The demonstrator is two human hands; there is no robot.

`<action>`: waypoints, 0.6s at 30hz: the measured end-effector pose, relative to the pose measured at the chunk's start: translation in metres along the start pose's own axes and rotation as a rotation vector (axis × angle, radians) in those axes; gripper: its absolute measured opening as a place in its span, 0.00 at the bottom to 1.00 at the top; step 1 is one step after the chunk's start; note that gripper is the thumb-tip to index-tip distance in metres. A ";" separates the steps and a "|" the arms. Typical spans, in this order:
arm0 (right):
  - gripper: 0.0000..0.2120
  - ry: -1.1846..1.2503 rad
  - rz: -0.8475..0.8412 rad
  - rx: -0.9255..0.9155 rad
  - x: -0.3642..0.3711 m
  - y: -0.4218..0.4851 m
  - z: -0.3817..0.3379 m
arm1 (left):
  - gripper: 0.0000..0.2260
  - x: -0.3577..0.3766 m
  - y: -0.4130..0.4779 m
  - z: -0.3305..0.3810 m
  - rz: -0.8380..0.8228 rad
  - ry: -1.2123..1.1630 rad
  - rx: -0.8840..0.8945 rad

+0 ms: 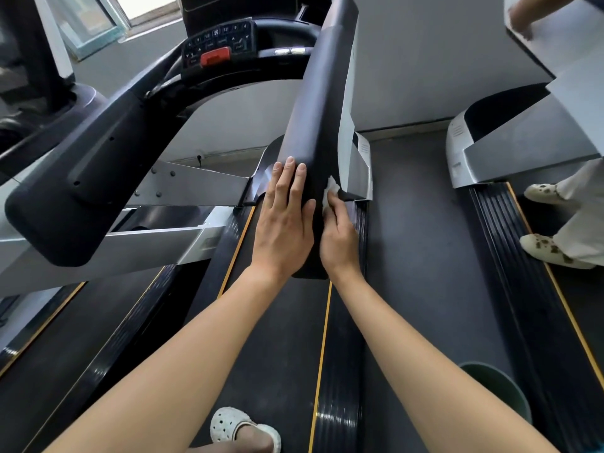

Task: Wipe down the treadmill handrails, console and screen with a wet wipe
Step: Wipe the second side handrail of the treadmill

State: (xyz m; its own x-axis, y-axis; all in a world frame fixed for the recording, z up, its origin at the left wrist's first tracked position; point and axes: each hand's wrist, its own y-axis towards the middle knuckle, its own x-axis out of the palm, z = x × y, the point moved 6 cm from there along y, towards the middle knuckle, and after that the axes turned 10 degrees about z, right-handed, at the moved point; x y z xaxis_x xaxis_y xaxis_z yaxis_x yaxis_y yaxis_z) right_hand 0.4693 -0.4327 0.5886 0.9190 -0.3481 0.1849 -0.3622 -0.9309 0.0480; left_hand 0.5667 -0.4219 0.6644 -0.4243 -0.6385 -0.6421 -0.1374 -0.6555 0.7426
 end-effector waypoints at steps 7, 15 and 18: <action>0.16 0.059 0.010 -0.067 0.006 -0.001 -0.026 | 0.24 -0.001 0.000 -0.001 -0.004 -0.027 0.020; 0.16 -0.051 0.075 0.030 -0.015 -0.021 0.008 | 0.25 0.002 -0.001 -0.004 -0.025 0.014 0.042; 0.15 -0.023 0.068 -0.015 -0.005 -0.016 -0.013 | 0.25 0.002 -0.003 -0.003 -0.027 0.042 0.036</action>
State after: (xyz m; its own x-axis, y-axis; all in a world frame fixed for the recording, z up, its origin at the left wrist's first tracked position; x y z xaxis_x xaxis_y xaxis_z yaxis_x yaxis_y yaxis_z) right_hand 0.4682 -0.4143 0.5991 0.8957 -0.4127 0.1655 -0.4256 -0.9035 0.0505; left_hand 0.5690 -0.4224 0.6607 -0.3823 -0.6379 -0.6686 -0.1810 -0.6578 0.7311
